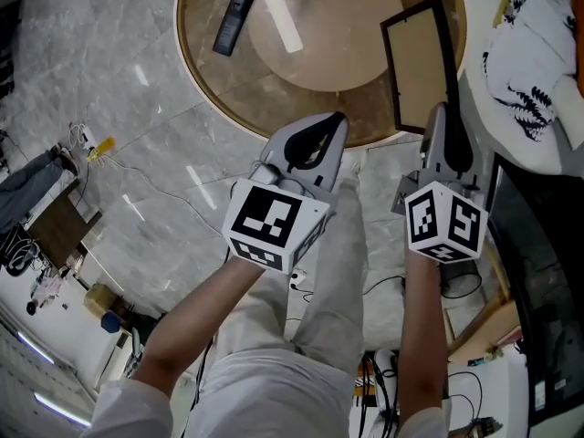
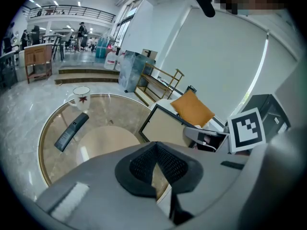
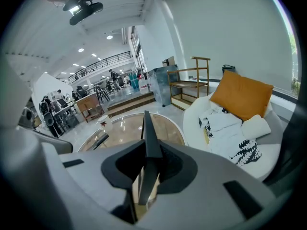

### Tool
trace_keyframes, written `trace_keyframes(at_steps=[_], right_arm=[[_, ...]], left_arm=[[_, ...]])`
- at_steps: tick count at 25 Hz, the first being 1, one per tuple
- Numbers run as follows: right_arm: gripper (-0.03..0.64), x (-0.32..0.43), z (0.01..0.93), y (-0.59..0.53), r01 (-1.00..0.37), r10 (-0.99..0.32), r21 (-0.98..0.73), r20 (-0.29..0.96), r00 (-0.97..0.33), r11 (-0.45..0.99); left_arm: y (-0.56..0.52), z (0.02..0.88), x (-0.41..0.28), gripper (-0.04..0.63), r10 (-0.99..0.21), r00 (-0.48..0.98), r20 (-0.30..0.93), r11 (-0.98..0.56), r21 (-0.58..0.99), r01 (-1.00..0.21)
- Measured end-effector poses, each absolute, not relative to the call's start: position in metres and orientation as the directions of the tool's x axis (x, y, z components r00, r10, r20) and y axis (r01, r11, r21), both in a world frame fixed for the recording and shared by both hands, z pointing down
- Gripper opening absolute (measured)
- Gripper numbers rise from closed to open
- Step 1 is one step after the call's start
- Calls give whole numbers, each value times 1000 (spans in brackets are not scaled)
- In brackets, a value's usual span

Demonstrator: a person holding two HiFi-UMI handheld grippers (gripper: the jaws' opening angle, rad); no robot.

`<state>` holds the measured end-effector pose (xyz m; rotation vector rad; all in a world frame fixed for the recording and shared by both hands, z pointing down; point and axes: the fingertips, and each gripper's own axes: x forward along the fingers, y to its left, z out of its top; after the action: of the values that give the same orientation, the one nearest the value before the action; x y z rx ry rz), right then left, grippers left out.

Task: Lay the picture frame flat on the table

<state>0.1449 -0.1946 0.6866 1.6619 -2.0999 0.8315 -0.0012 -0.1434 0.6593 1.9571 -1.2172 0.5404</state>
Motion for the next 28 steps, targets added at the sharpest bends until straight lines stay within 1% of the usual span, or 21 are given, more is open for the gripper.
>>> trace_keyframes(at_steps=[14,22,28], right_arm=[[52,142,722,-181,-959,-713,-236,645,-275,157],[55,138,727,-183,-954,-705,-255,646,-292,161],[87,145,743,-183,-958,-679,-246,679,-279,149]], left_arm=[[-140,671,2,5,-552,460,695,-269,373,-888],[-136,675,4,4,-542,472,695,-275,384,-881],[-133,677,8,5,-531,482,697,-283,391,-876]])
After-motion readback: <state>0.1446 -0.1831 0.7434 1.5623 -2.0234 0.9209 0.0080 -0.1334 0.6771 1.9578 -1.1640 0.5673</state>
